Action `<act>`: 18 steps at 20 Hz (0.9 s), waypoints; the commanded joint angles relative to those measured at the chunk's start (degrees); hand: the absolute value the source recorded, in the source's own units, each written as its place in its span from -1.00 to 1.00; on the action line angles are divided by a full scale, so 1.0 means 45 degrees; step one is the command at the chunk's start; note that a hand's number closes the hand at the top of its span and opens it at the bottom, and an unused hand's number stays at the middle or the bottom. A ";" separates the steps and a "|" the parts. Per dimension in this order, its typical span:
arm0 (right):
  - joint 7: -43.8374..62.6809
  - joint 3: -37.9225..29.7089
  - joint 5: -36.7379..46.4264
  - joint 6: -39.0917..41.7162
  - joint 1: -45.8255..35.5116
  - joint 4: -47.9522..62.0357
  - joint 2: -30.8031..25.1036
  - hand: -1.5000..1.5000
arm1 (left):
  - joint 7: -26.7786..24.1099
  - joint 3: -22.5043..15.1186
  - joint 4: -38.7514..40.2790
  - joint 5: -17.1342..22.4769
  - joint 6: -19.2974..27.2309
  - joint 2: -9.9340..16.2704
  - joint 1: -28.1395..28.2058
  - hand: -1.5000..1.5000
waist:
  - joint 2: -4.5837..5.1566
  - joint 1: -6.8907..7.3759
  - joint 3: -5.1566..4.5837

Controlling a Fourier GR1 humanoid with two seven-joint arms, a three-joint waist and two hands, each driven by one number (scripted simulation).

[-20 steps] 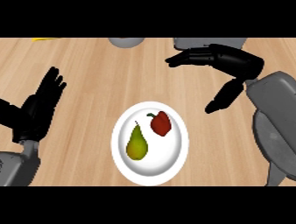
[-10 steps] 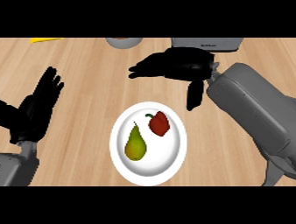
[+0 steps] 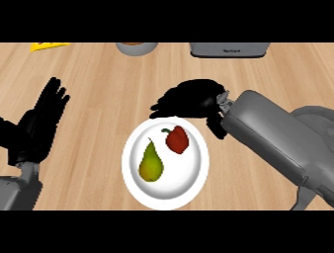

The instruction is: Pick the bell pepper from the plate and place it in the pan

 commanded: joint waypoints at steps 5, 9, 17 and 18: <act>0.1184 0.0546 0.2377 0.0319 0.0130 -0.1489 0.0278 -1.00 | 0.0200 0.0089 -0.0464 -0.0379 -0.0093 -0.0151 0.0266 0.00 | -0.0006 0.0000 0.0002; 0.1506 0.0219 0.3219 0.0145 0.1352 -0.3148 -0.0245 -1.00 | -0.0054 0.0503 -0.0205 -0.0178 -0.0689 -0.0180 0.0717 0.00 | -0.0006 -0.0049 0.0003; 0.2122 -0.0055 0.4616 0.0740 0.2396 -0.3111 0.1863 -1.00 | 0.0139 0.1269 -0.0113 -0.0310 -0.1322 -0.0121 0.0485 0.00 | 0.0015 0.0003 0.0002; 0.2649 0.0038 0.4873 0.1063 0.2576 -0.3463 0.2066 -1.00 | 0.0520 0.0771 0.0201 -0.0805 -0.0602 -0.0766 -0.0328 0.00 | 0.0014 -0.0069 0.0004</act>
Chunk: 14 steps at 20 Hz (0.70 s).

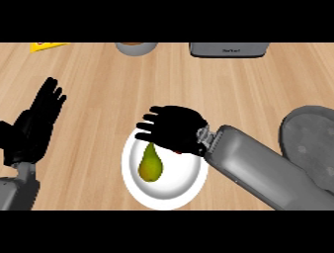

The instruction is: Pick the bell pepper from the plate and place it in the pan

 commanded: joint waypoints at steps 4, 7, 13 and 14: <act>0.0559 0.0117 0.1836 -0.0063 0.0798 0.0539 0.0865 -1.00 | 0.0171 0.0041 0.0455 -0.0507 0.0015 -0.0597 -0.0713 0.00 | 0.0022 -0.0005 0.0001; 0.0364 -0.0305 0.2340 -0.0300 0.0933 0.1031 0.1052 -1.00 | -0.0914 0.0429 0.0728 -0.0373 -0.0593 -0.0726 0.0295 0.00 | 0.0025 0.0036 -0.0002; -0.0196 -0.0465 0.3225 -0.1361 0.1538 0.2437 0.1764 -1.00 | 0.0161 0.0518 -0.0573 -0.0579 -0.0681 -0.0520 0.0511 0.00 | 0.0015 0.0084 0.0002; -0.0619 -0.0864 0.3177 -0.1044 0.0617 0.3259 0.2233 -1.00 | 0.0681 0.0808 -0.0340 -0.0526 -0.0907 -0.0112 0.0032 0.00 | 0.0028 0.0106 0.0001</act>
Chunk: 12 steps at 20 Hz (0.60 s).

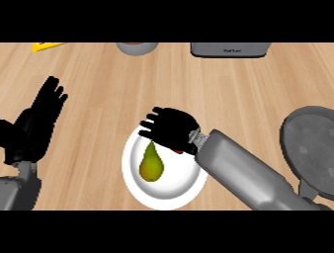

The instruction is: Pick the bell pepper from the plate and place it in the pan

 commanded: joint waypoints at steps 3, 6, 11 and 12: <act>-0.0298 -0.0126 0.1307 -0.0700 0.0246 0.1525 0.0835 -1.00 | -0.0434 0.0007 0.0188 -0.0478 -0.0129 -0.0521 0.0331 0.00 | 0.0003 -0.0017 -0.0001; -0.1047 -0.0808 0.1393 -0.0558 -0.0213 0.1942 0.0682 -1.00 | 0.0552 0.0779 -0.0820 0.0147 -0.0483 0.0048 0.0347 0.00 | -0.0009 0.0018 0.0001; -0.1109 -0.1130 0.1845 -0.1775 0.0089 0.3229 0.1598 -1.00 | -0.0004 0.0209 -0.0215 -0.0737 -0.0271 -0.0719 0.0128 0.00 | 0.0009 0.0020 0.0001; -0.1492 -0.1348 0.2064 -0.2256 0.0156 0.3443 0.1354 -1.00 | -0.0561 0.0587 0.0328 -0.0611 -0.0583 -0.0600 0.0036 0.00 | 0.0014 -0.0006 0.0000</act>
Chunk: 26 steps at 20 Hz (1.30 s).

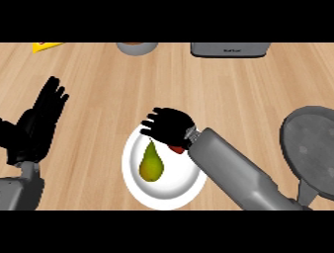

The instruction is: Pick the bell pepper from the plate and place it in the pan

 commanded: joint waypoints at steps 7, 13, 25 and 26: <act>-0.0412 0.0006 0.0276 -0.1262 -0.0005 0.2226 0.0446 -1.00 | 0.0160 0.0424 -0.0229 -0.0131 -0.0491 -0.0170 0.0295 0.00 | 0.0011 0.0075 0.0001; -0.0900 0.1178 -0.1163 -0.2832 -0.0442 0.3053 0.0450 1.00 | 0.0892 0.0030 -0.0425 -0.0458 -0.0173 -0.0569 -0.0333 0.00 | 0.0061 0.0300 0.0006; -0.1548 0.0128 -0.2163 -0.3521 -0.0726 0.2871 0.0451 1.00 | 0.0267 0.0650 -0.0094 -0.0618 -0.0492 -0.0617 -0.0163 0.00 | -0.0015 0.0002 0.0002; -0.1616 0.0163 -0.2056 -0.3950 -0.0193 0.2167 0.0172 1.00 | -0.0389 0.0504 0.0549 -0.0800 -0.0589 -0.0816 0.0008 0.00 | -0.0026 -0.0100 0.0000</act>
